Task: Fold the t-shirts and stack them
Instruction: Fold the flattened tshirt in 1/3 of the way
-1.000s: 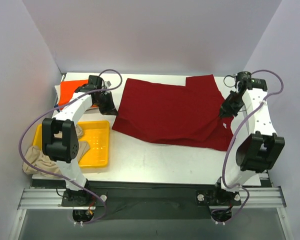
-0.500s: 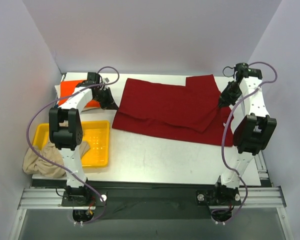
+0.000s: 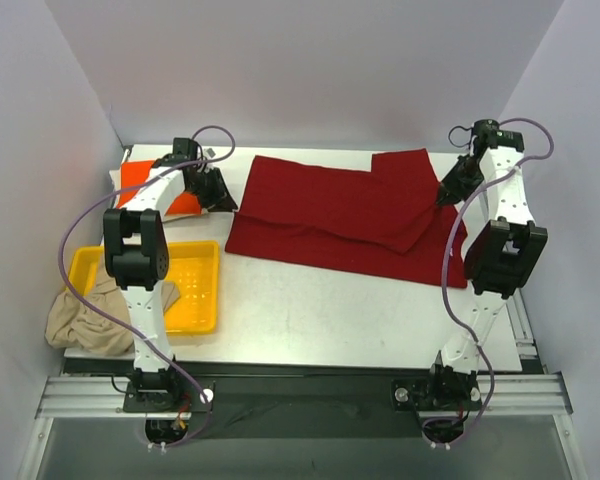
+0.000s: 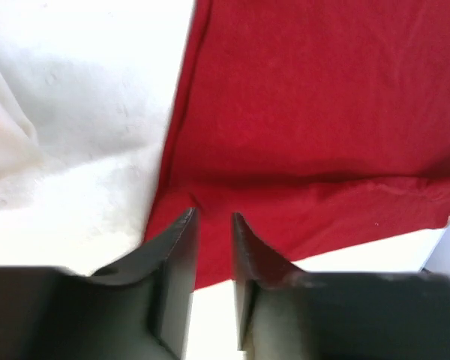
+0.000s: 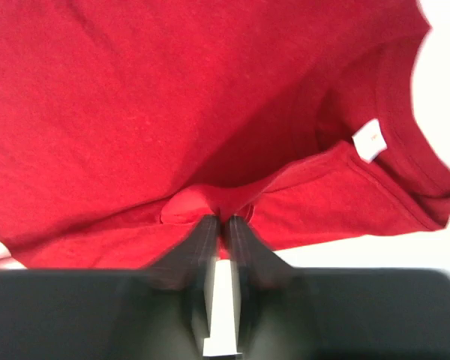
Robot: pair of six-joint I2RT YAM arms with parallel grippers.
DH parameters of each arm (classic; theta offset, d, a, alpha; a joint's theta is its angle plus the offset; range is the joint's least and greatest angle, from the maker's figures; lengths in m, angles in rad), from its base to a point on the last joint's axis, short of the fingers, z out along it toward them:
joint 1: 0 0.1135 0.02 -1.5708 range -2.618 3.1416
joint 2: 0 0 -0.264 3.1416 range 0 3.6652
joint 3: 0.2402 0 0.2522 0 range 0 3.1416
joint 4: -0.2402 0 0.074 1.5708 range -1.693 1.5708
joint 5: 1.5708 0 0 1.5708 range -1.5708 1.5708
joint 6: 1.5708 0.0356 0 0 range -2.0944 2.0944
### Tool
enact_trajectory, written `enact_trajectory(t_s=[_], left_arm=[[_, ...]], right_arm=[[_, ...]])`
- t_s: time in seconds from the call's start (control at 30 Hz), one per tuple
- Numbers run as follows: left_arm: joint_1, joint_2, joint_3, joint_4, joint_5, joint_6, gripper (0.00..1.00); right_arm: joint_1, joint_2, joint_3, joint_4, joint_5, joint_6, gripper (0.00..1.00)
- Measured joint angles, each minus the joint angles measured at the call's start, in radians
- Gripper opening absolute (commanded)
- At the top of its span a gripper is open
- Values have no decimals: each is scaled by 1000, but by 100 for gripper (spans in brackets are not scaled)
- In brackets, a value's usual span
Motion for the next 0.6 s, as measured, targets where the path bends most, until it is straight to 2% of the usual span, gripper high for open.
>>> enact_trajectory(t_s=[0.03,0.13,0.33,0.4,0.6], left_arm=[[0,11,14,-2,-7,1,53],[0,34,50,-6,-29,-2,57],[-17,26,60,2,-73,3,58],[-38,-6,6,31,-85,3,58],[-154,-126,-210,139,-93,-37,58]], right_arm=[[0,18,15,1,-10,0,38],[-1,82,79,1,-51,-20,52],[-10,95,71,28,-94,-50,56],[-19,48,-13,53,-98,-63,55],[-78,-191,-428,117,-114,-113,54]])
